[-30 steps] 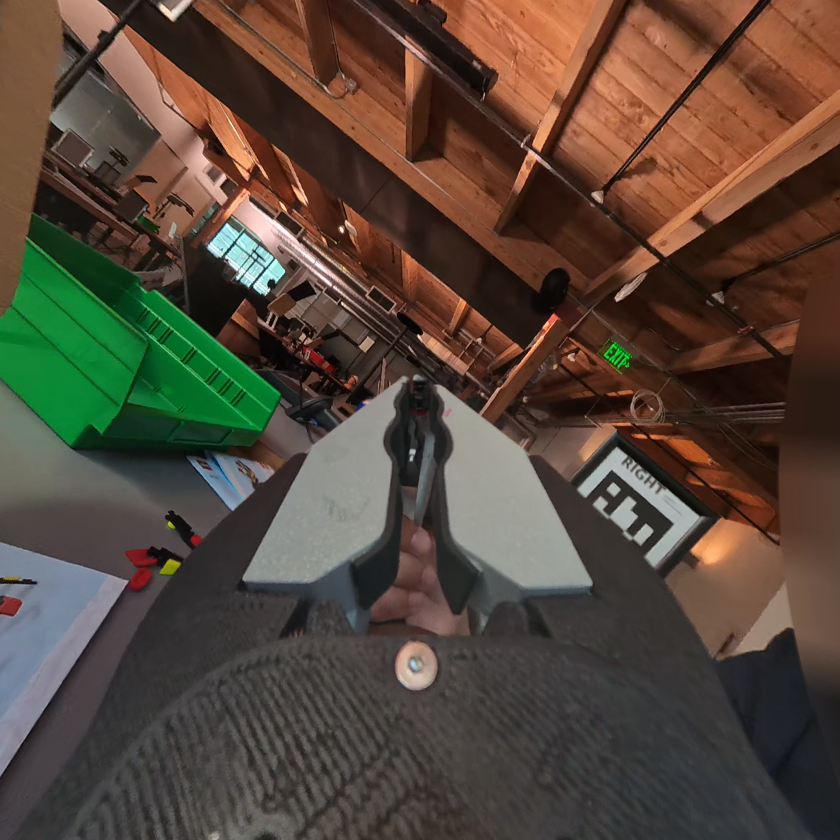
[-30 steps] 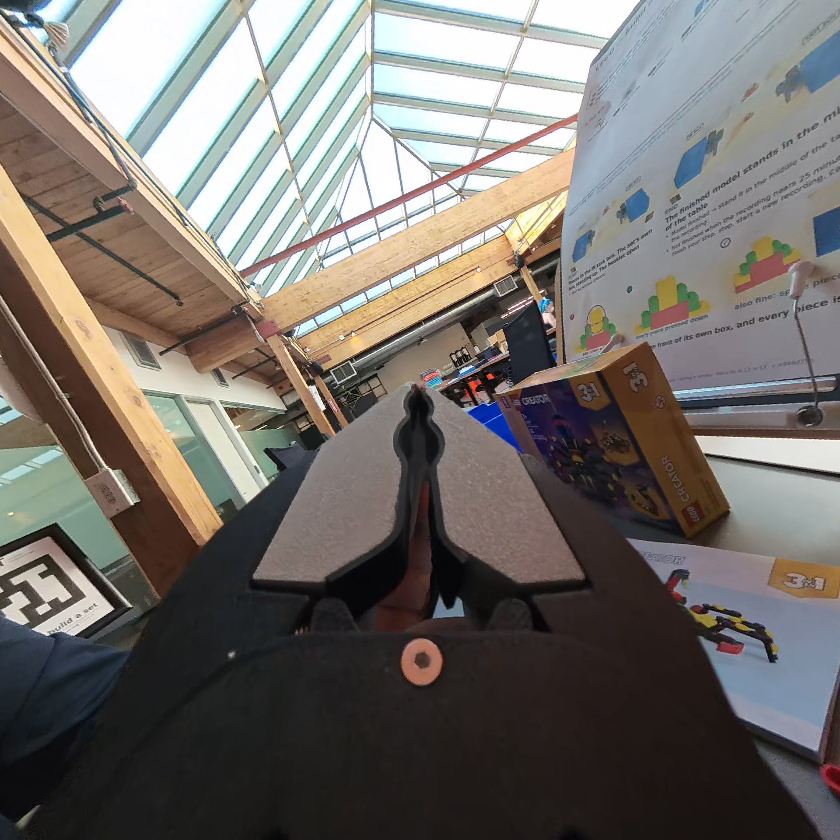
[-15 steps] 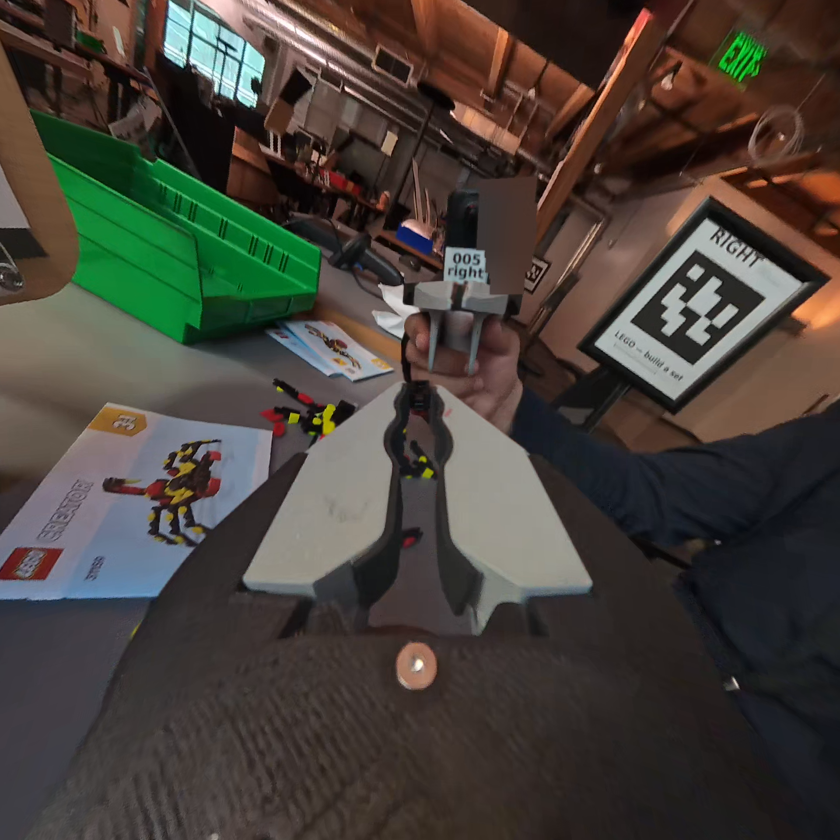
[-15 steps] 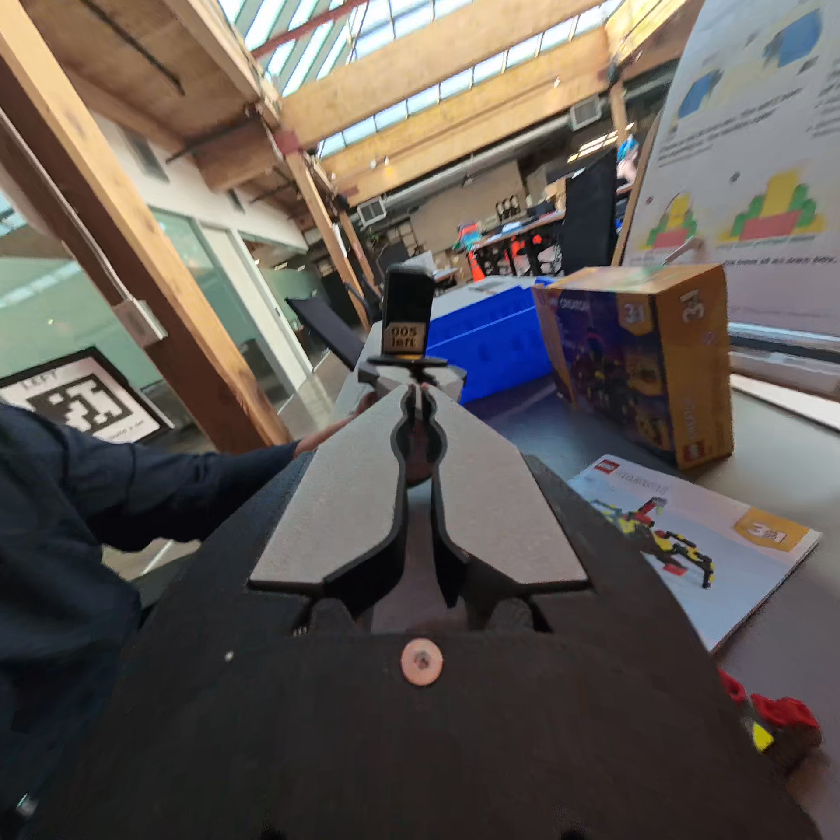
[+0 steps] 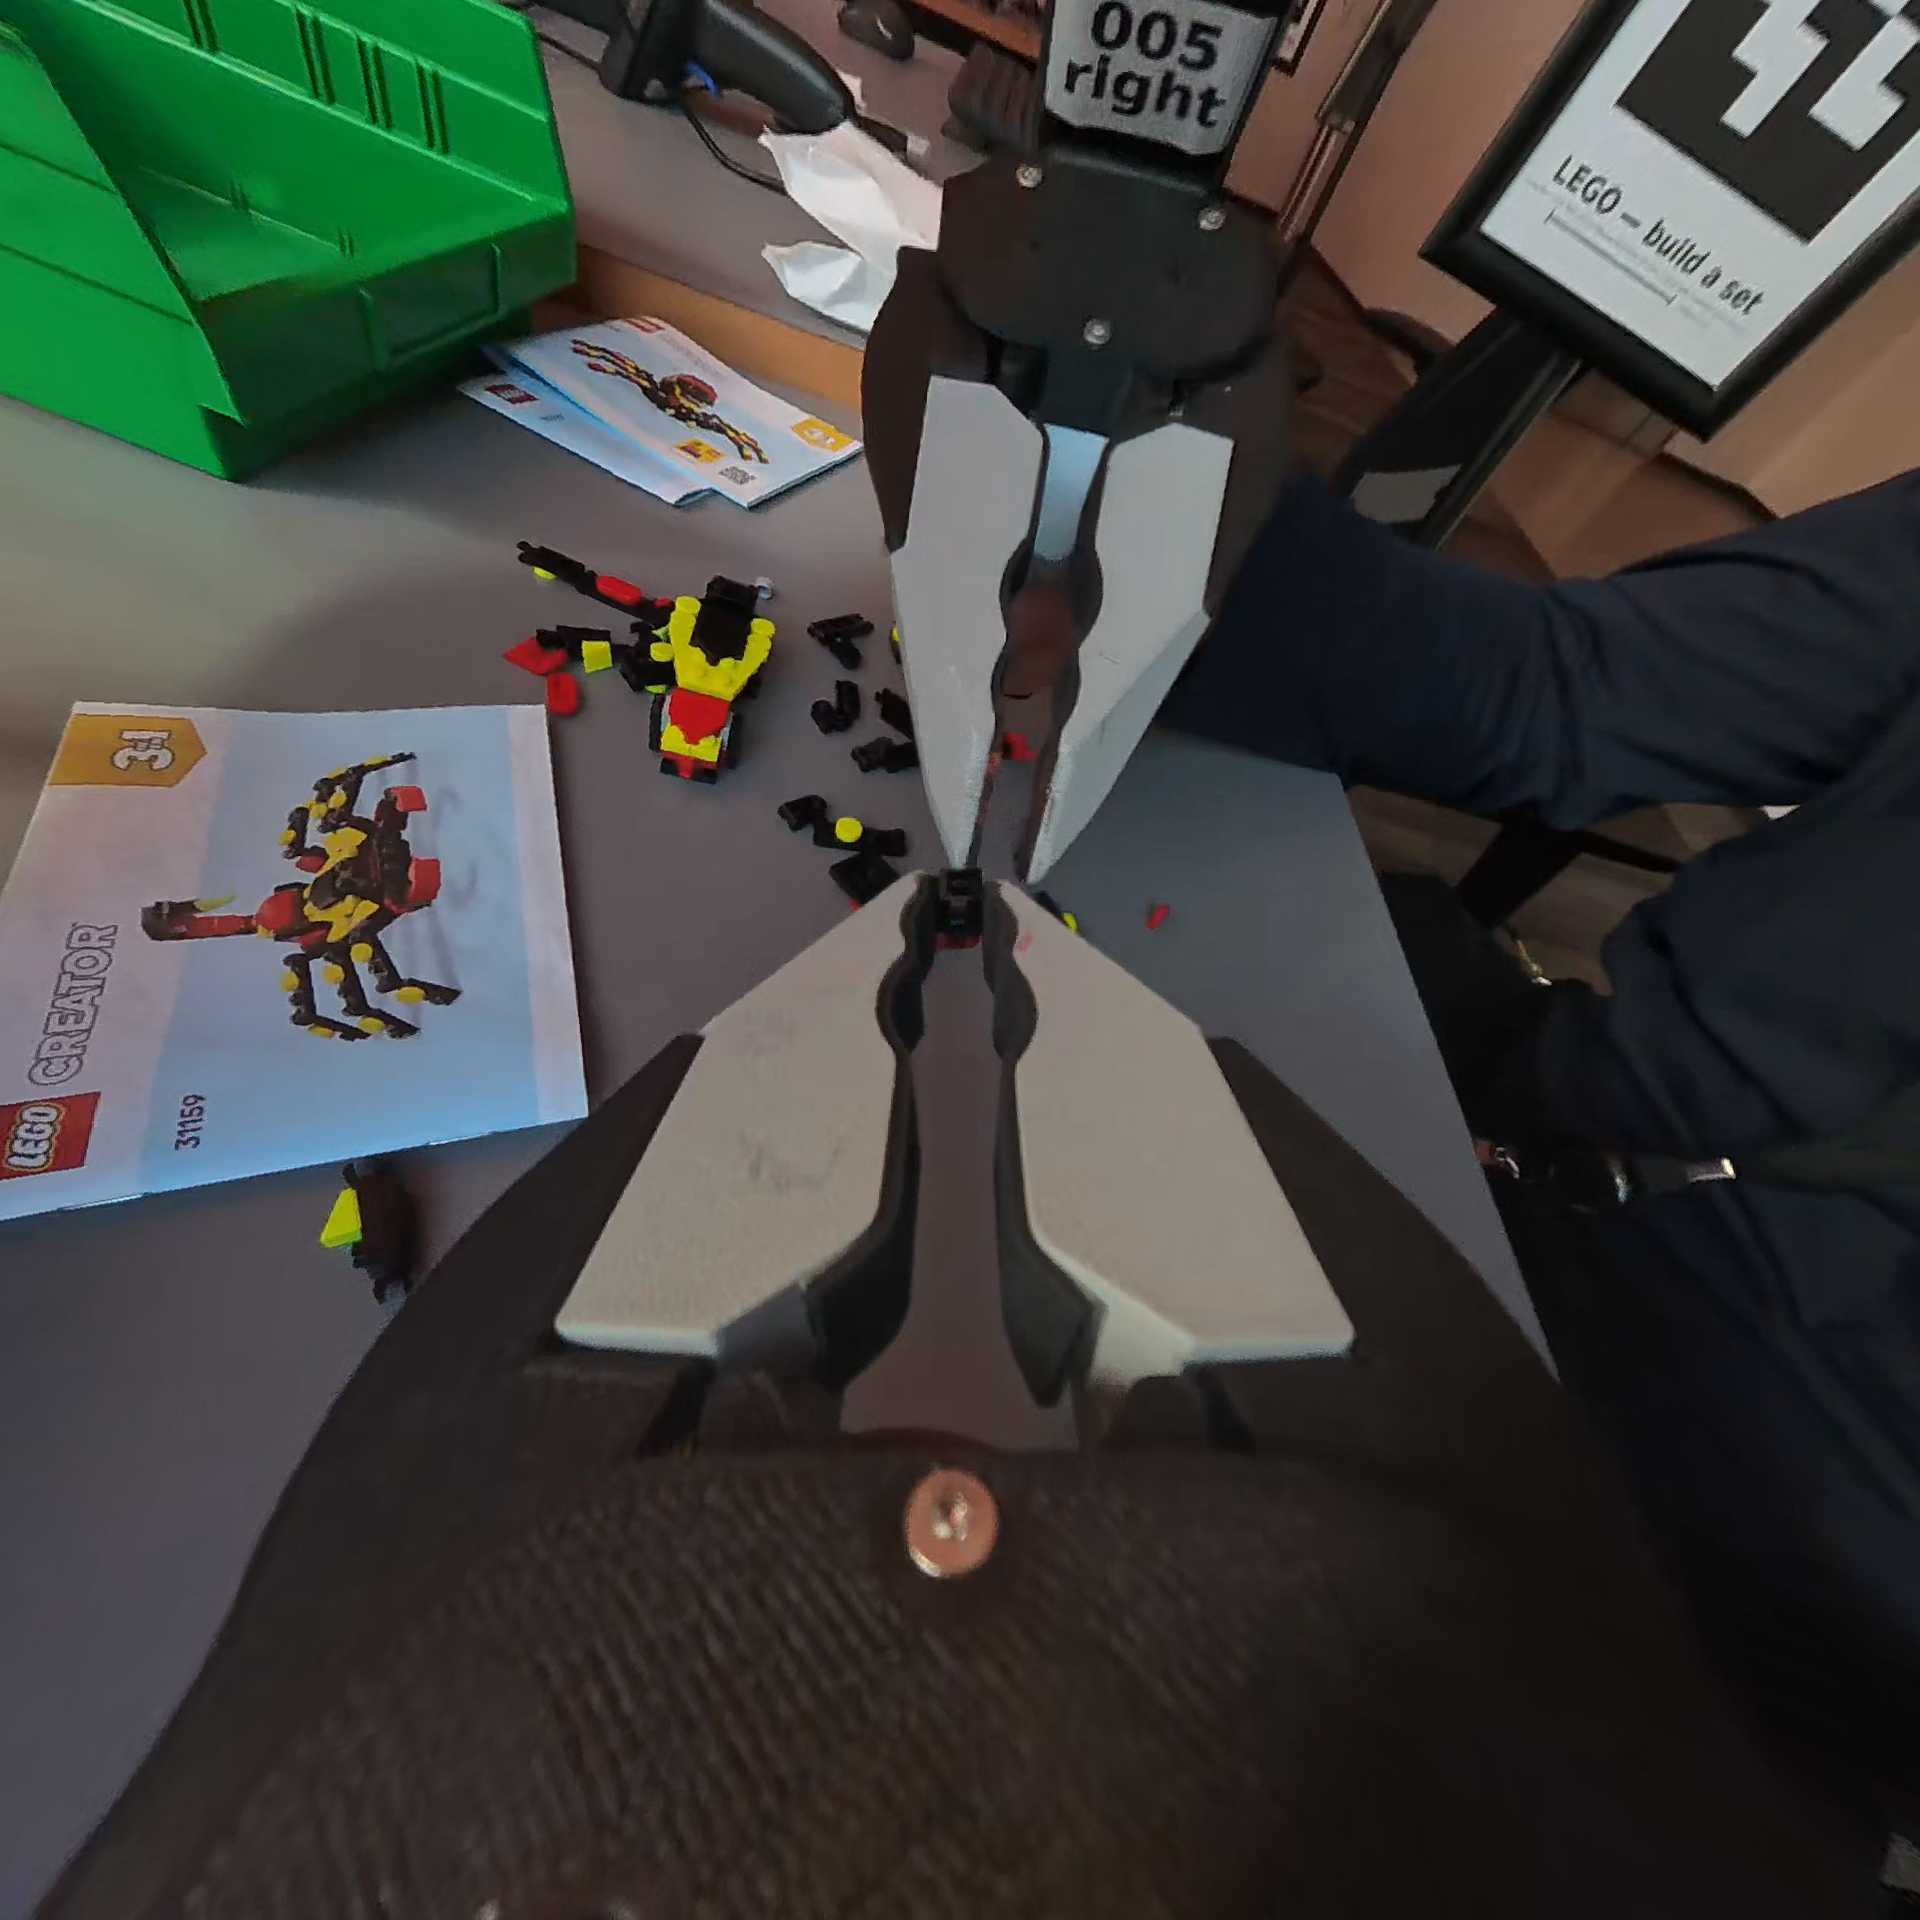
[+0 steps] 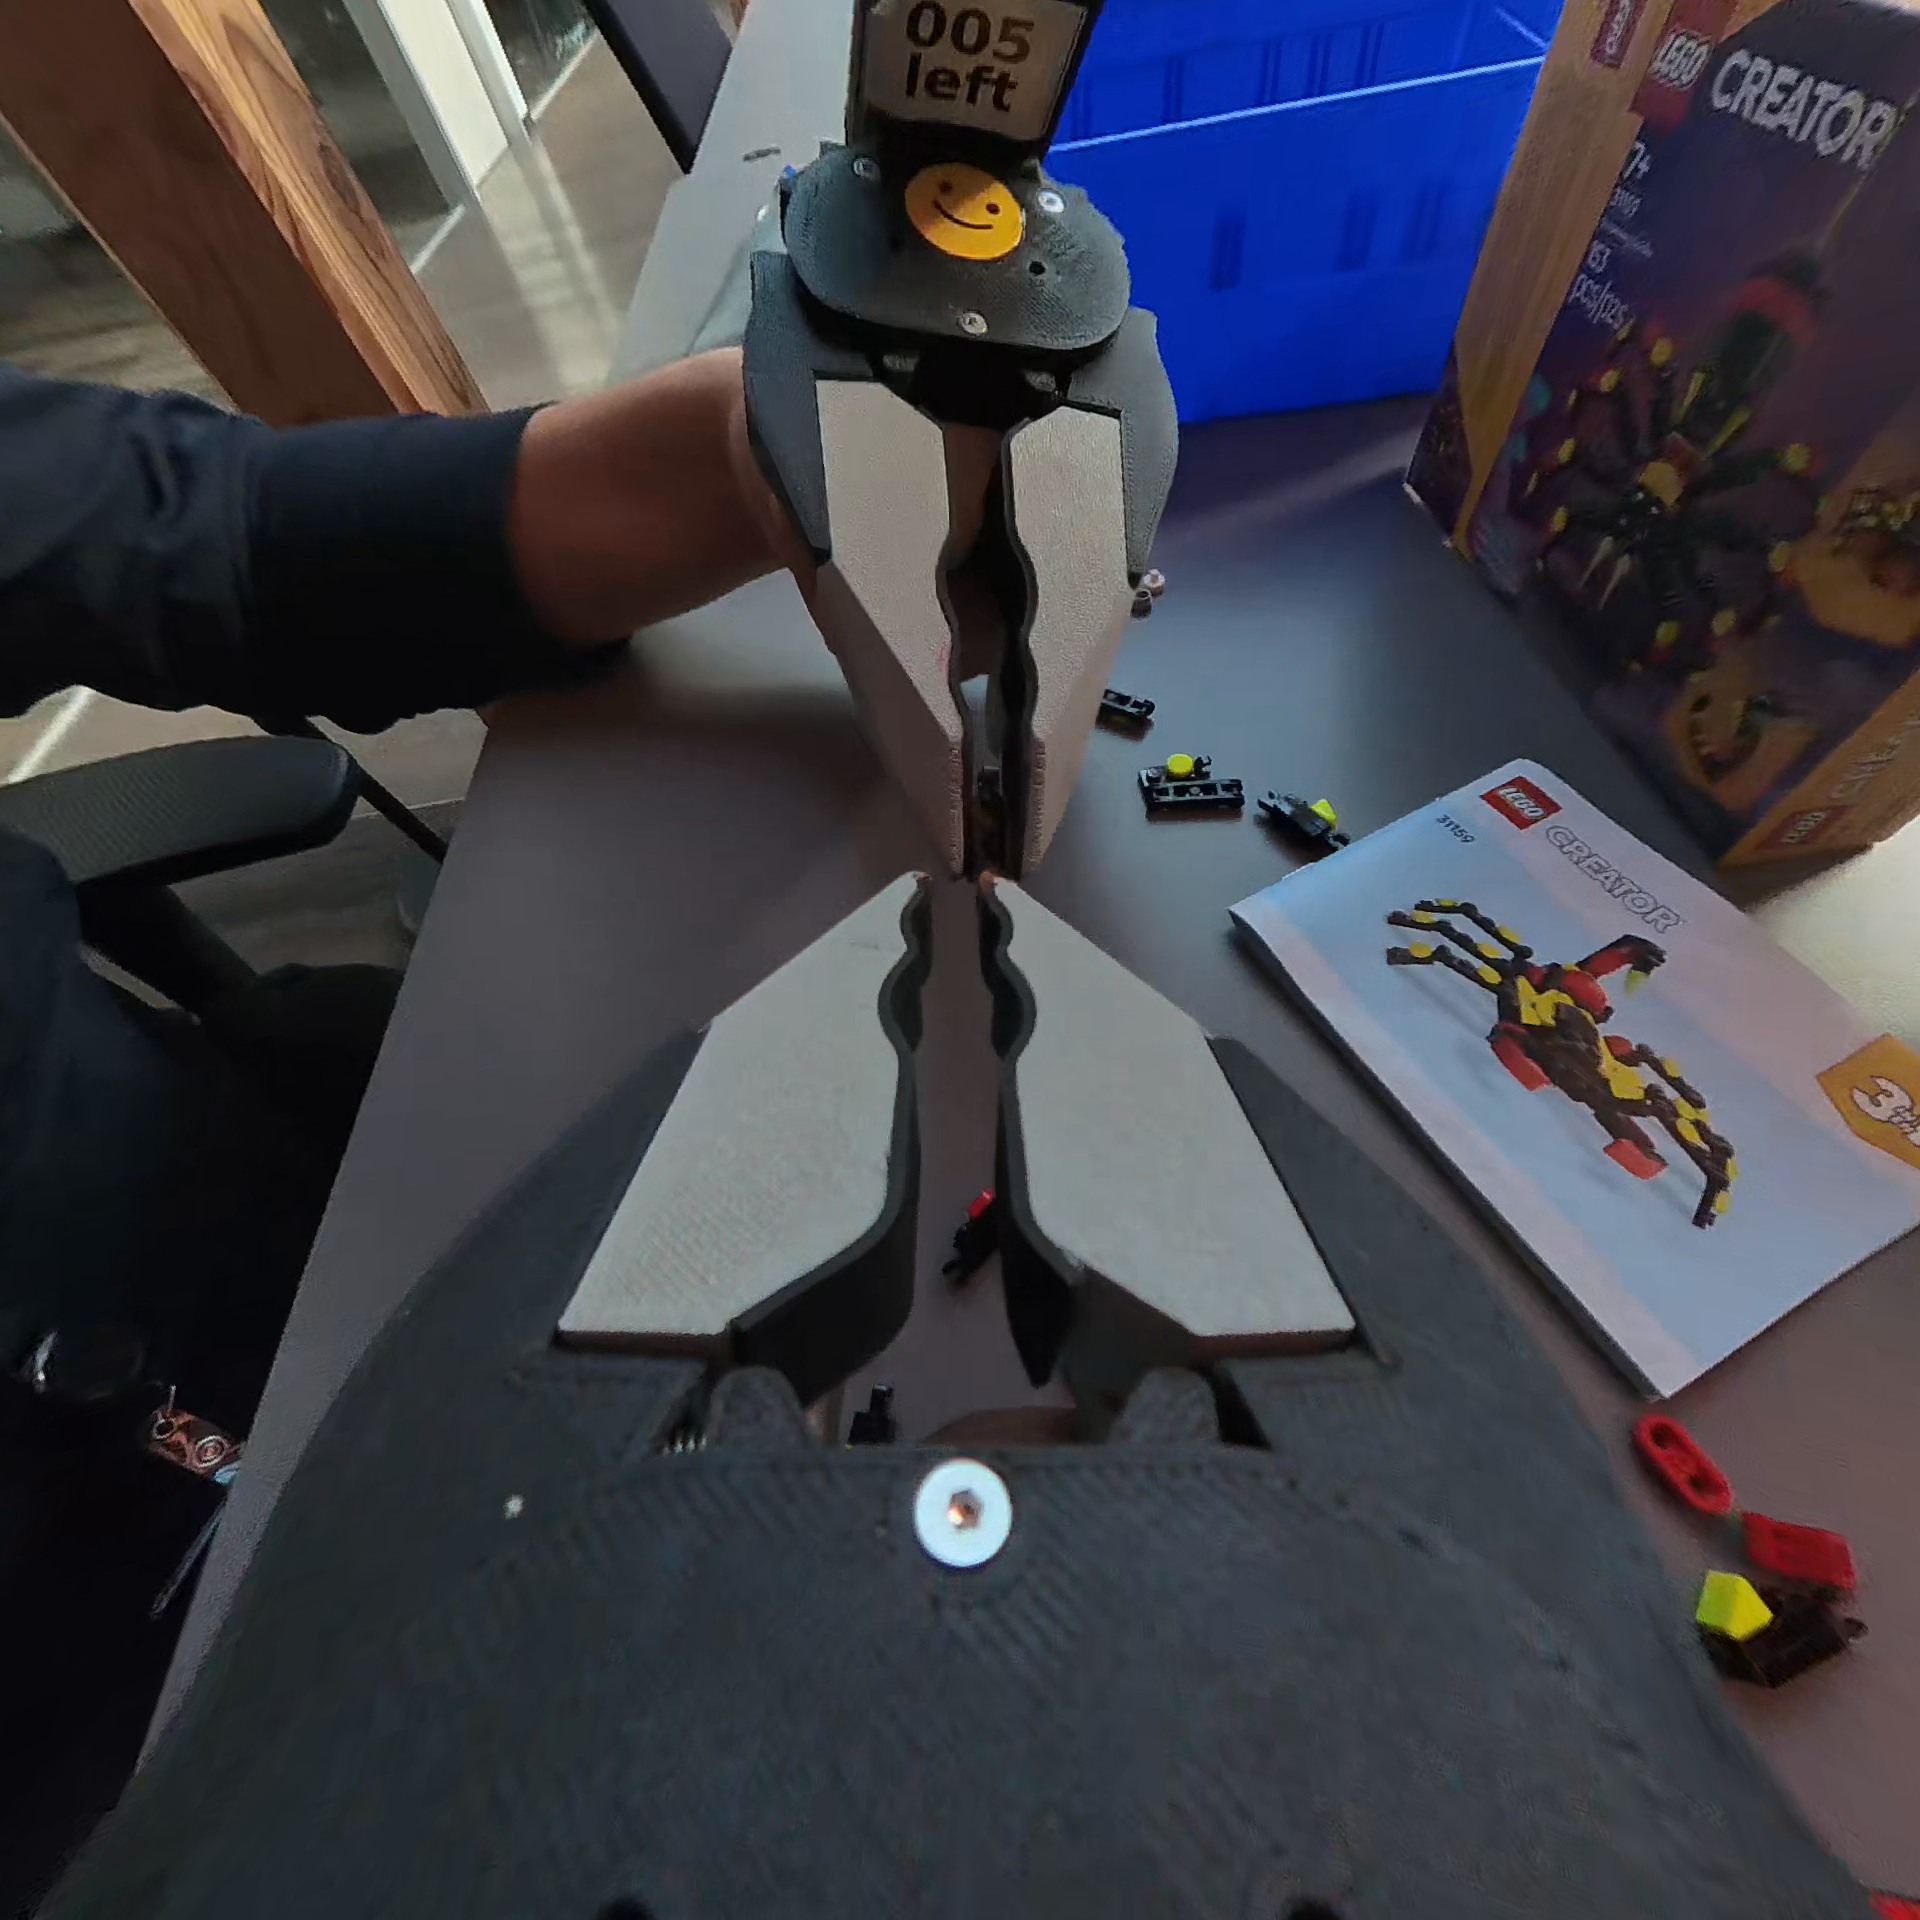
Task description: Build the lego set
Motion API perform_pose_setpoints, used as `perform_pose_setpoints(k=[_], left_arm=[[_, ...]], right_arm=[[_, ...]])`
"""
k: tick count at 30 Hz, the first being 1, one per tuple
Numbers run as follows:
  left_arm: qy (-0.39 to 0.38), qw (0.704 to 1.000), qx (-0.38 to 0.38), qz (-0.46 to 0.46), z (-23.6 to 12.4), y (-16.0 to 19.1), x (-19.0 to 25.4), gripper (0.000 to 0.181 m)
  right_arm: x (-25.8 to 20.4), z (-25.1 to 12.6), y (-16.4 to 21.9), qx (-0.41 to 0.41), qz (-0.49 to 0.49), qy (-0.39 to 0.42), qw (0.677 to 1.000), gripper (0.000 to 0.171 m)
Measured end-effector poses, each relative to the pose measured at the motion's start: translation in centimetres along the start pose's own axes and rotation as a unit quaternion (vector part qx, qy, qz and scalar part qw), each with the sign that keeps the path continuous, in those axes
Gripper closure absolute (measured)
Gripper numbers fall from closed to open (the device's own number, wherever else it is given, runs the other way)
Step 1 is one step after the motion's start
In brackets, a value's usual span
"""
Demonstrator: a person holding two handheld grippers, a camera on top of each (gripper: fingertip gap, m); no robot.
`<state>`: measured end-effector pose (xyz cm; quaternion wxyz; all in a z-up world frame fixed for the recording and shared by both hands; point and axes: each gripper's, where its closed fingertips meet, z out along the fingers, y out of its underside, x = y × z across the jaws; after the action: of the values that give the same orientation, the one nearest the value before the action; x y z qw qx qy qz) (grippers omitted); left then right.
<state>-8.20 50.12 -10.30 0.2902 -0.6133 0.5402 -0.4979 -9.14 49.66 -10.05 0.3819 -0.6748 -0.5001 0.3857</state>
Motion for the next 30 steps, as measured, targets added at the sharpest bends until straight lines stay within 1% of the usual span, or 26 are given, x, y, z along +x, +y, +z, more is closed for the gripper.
perform_pose_setpoints(k=[5, 7, 9, 12, 14, 16, 19, 21, 24, 28, 30], left_arm=[[0.010, 1.000, 0.000, 0.011, 0.1, 0.0, 0.5, 0.176], [-0.004, 1.000, 0.003, 0.024, 0.2, -0.2, 0.3, 0.176], [-0.002, 1.000, 0.006, 0.027, 0.3, -0.3, 0.4, 0.176], [-0.004, 0.999, -0.011, 0.032, 0.3, 0.3, 0.3, 0.176], [-0.017, 0.999, -0.018, 0.043, 0.4, 0.5, 0.0, 0.176], [-0.014, 0.997, -0.029, 0.067, 0.6, 0.9, 0.4, 0.176], [-0.028, 0.993, -0.047, 0.102, 0.8, 1.9, 0.1, 0.176], [-0.030, 0.992, -0.034, 0.117, 0.6, 1.6, 0.1, 0.176], [-0.003, 0.992, 0.005, 0.124, 0.6, 0.7, 1.3, 0.176], [-0.041, 0.992, -0.009, 0.118, 1.4, 1.0, 0.0, 0.176], [-0.079, 0.989, 0.004, 0.124, 1.2, 0.5, -0.9, 0.176]], right_arm=[[-0.1, -0.1, 0.0, -0.002, -0.012, 0.003, 1.000, 0.171], [-0.4, 0.0, 0.3, -0.013, -0.024, 0.002, 1.000, 0.171], [-0.7, 0.4, 0.6, -0.024, -0.030, -0.002, 0.999, 0.171], [-0.5, 0.5, 1.2, -0.043, -0.043, 0.009, 0.998, 0.171], [0.0, 0.1, 0.9, -0.036, -0.042, 0.023, 0.998, 0.171], [0.0, -0.2, 0.6, -0.027, -0.040, 0.023, 0.999, 0.171], [0.2, 0.4, 1.9, -0.061, -0.057, 0.035, 0.996, 0.171], [0.3, 1.0, 2.8, -0.083, -0.066, 0.042, 0.994, 0.171], [0.3, 1.7, 3.0, -0.089, -0.074, 0.045, 0.992, 0.171], [1.0, 1.7, 4.1, -0.117, -0.077, 0.062, 0.988, 0.171], [1.0, 1.5, 3.7, -0.102, -0.073, 0.059, 0.990, 0.171]])
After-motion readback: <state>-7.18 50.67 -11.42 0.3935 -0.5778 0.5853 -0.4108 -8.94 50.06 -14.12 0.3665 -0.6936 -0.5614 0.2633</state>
